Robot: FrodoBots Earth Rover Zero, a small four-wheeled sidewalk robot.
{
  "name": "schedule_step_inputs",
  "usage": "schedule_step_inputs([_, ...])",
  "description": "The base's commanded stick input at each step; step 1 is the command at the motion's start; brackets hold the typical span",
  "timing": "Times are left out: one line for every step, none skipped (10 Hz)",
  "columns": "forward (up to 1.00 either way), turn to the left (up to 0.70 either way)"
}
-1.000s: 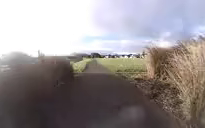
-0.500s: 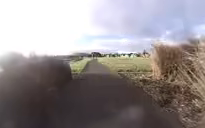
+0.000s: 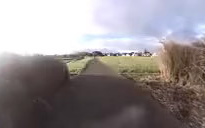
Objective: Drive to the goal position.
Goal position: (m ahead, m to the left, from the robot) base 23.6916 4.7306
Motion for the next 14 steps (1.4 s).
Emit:
schedule_step_inputs([0.7, 0.0])
schedule_step_inputs([0.7, 0.0])
schedule_step_inputs([0.7, 0.0])
schedule_step_inputs([0.7, 0.0])
schedule_step_inputs([0.7, 0.0])
schedule_step_inputs([0.7, 0.0])
schedule_step_inputs([0.7, 0.0])
schedule_step_inputs([0.7, 0.0])
schedule_step_inputs([0.7, 0.0])
schedule_step_inputs([0.7, 0.0])
schedule_step_inputs([0.7, 0.0])
schedule_step_inputs([0.7, 0.0])
schedule_step_inputs([0.7, 0.0])
schedule_step_inputs([0.7, 0.0])
